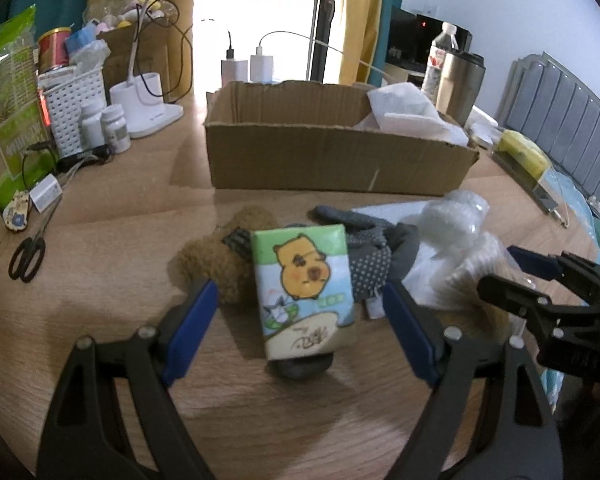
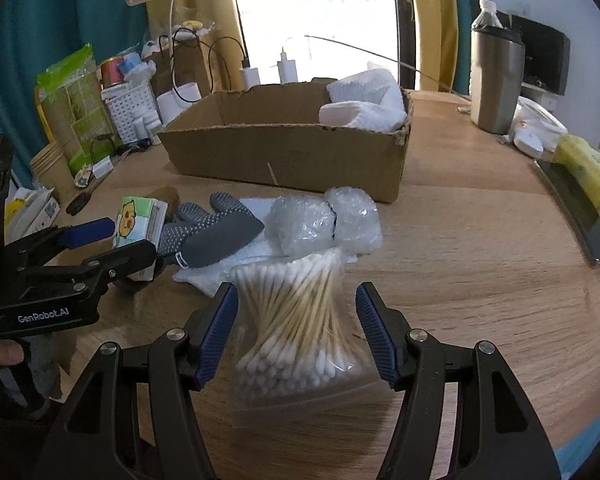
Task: Organize soft objects
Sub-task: 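Grasp the green tissue pack with the left tool while the right tool grasps the cotton swab bag, then carry the tissue pack and cotton swab bag over the cardboard box with both tools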
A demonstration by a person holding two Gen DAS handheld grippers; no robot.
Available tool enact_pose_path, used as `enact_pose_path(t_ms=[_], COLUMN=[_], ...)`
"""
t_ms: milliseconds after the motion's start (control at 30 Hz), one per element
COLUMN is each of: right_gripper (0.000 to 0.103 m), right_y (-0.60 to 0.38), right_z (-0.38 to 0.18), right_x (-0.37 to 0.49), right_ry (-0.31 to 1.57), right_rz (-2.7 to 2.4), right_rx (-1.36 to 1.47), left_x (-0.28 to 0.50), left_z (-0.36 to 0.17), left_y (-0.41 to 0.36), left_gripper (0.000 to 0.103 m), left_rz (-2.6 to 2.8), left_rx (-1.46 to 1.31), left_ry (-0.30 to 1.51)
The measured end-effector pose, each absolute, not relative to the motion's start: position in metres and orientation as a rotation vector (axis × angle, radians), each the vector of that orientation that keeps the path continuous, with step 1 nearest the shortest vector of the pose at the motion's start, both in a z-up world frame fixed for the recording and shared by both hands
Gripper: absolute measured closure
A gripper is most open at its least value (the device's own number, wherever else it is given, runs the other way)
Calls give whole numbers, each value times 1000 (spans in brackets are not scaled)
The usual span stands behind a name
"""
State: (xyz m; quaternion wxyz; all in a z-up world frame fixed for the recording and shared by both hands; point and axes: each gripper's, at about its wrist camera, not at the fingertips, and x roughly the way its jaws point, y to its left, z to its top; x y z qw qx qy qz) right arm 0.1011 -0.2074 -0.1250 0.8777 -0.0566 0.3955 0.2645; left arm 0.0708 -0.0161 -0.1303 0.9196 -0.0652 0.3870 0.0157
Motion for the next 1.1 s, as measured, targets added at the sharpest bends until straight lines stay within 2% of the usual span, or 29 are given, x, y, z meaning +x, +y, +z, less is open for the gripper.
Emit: enact_pose_path(t_ms=[133, 200, 267, 300, 333, 700, 933, 1100], right_gripper=[38, 38, 38, 38, 38, 39, 51, 54], right_y=[-208, -208, -208, -208, -207, -200, -200, -200], right_z=[-127, -127, -127, -127, -127, -136, -128, -121], right_x=[104, 105, 104, 104, 104, 103, 98, 94], right_ry=[843, 850, 853, 854, 854, 879, 833, 802], right_rz=[558, 561, 568, 571, 573, 594, 610, 613], right_rx=[-117, -119, -123, -127, -133, -163, -175, -182], left_x=[70, 71, 71, 71, 70, 64, 61, 57], left_z=[-129, -130, -133, -134, -134, -128, -121, -117], left_y=[-17, -19, -20, -20, -20, -21, -23, -23], left_gripper=[27, 36, 40, 47, 50, 52, 52, 52], left_rz=[15, 5, 0, -1, 0, -46, -77, -83], left_rx=[-133, -126, -120, -118, -115, -120, -125, -125], left_ry=[787, 794, 805, 808, 809, 777, 752, 738])
